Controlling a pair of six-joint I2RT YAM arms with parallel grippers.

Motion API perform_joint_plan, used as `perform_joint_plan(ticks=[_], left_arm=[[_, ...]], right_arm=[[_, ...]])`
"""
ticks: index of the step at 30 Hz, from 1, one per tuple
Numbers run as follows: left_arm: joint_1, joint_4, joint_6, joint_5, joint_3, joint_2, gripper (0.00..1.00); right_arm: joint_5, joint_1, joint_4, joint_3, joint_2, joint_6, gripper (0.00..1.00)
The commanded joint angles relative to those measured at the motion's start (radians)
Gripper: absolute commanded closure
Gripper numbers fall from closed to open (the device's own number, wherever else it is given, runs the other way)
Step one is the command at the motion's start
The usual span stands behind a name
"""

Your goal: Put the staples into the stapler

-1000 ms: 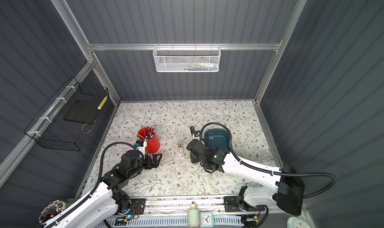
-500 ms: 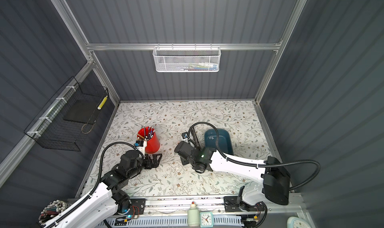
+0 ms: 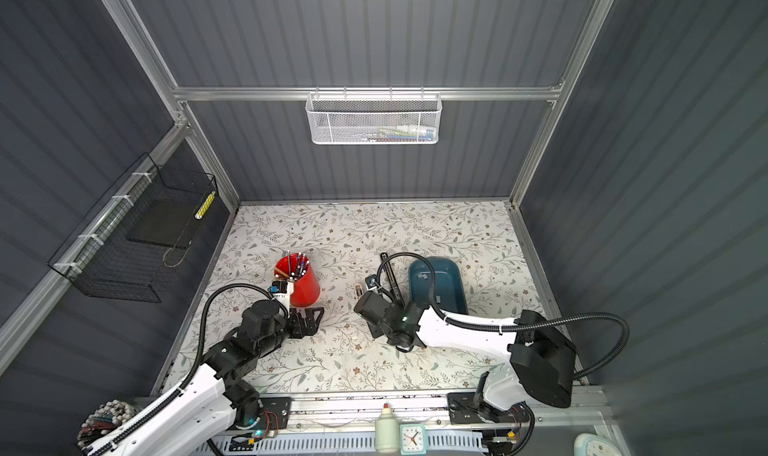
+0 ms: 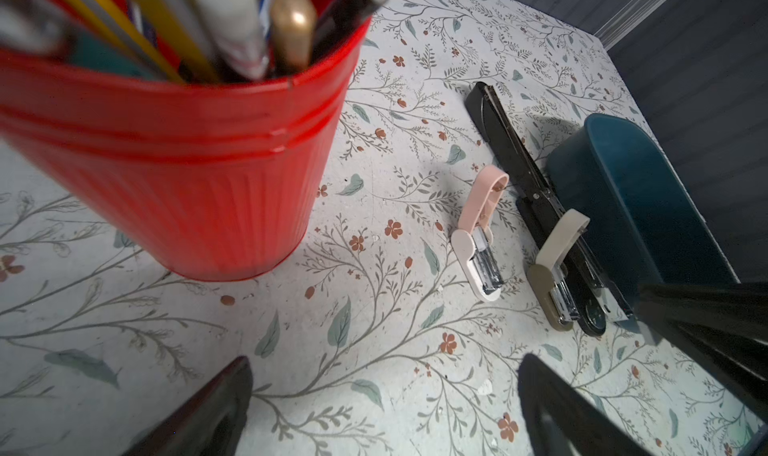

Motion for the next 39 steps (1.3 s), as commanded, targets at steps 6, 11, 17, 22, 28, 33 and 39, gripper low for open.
perform_joint_plan(ticks=[6,11,17,22,28,33,39], left_arm=[[-0.002,0.004,0.011,-0.015,0.008,0.002,0.00],[-0.002,0.002,0.012,-0.017,0.008,0.001,0.00],[-0.002,0.000,0.012,-0.017,0.007,-0.006,0.00],[-0.002,0.000,0.013,-0.018,0.004,-0.018,0.00],[-0.002,-0.002,0.011,-0.022,0.007,-0.013,0.00],[-0.002,0.003,0.013,-0.022,0.005,-0.010,0.00],[-0.002,0.006,0.013,-0.013,0.002,-0.015,0.00]], right_arm=[[-0.010,-0.029,0.040,-0.004,0.047,-0.020,0.92],[0.002,-0.045,0.032,0.015,0.099,-0.003,0.93],[0.001,-0.060,0.028,0.041,0.153,0.009,0.95],[0.016,-0.060,0.030,0.032,0.142,0.043,0.94],[0.017,-0.058,-0.087,0.121,0.131,0.121,0.95],[0.042,-0.058,0.076,0.040,0.067,0.056,0.95],[0.067,-0.061,0.248,-0.089,0.008,0.032,0.90]])
